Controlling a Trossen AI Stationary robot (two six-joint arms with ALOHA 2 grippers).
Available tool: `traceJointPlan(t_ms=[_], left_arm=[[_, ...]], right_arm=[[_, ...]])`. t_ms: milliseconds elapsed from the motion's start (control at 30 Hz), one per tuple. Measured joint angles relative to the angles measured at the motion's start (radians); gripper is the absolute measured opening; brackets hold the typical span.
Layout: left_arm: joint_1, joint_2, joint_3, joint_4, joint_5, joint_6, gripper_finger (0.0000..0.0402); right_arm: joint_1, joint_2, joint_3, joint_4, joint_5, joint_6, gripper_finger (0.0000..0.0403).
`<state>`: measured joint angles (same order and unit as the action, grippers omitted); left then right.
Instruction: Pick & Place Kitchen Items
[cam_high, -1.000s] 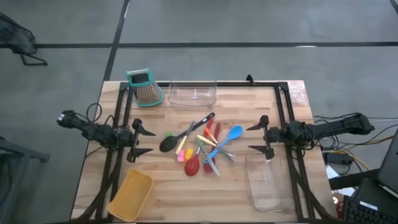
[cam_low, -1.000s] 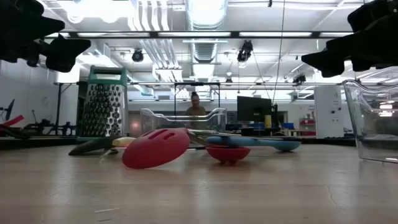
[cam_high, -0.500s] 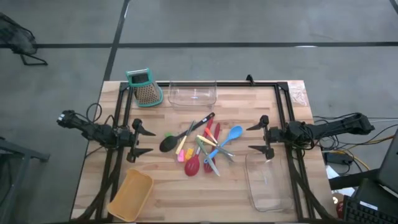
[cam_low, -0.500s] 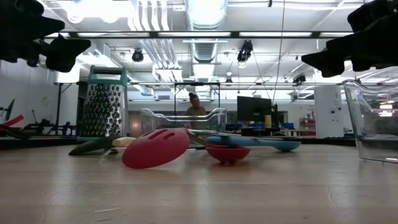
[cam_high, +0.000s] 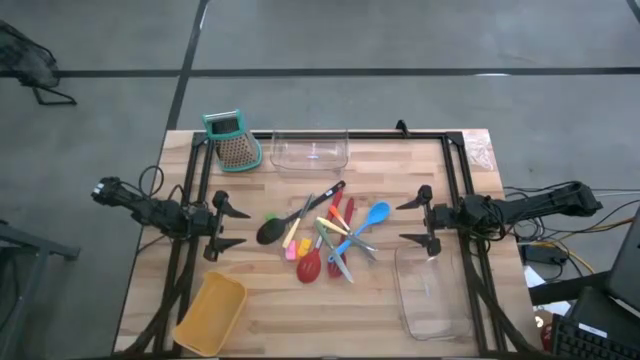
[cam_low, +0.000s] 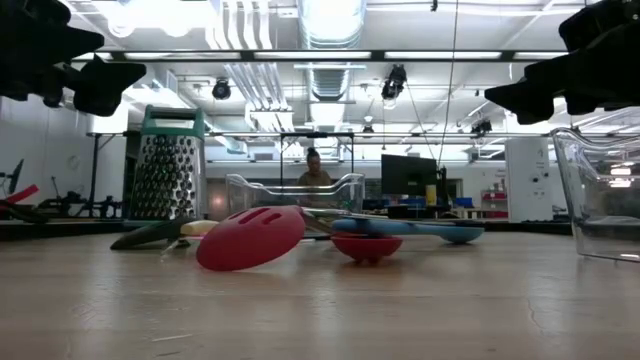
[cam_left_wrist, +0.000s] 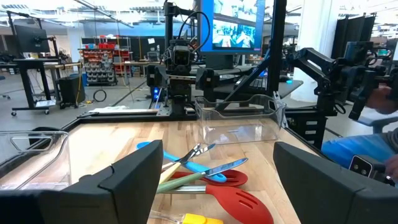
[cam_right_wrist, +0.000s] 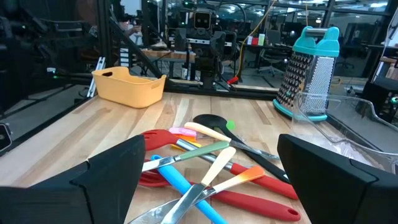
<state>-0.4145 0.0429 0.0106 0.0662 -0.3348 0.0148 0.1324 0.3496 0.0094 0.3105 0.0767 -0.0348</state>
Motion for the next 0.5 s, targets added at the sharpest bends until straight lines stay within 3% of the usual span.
traceJointPlan(t_ms=[367,500], left_arm=[[0.000,0.000,0.000,0.000,0.000,0.000,0.0312],[0.000,0.000,0.000,0.000,0.000,0.000,0.0312]], right_arm=[[0.000,0.000,0.000,0.042,0.001,0.004,0.0364],[0.000,0.000,0.000,0.106,0.000,0.082,0.0364]])
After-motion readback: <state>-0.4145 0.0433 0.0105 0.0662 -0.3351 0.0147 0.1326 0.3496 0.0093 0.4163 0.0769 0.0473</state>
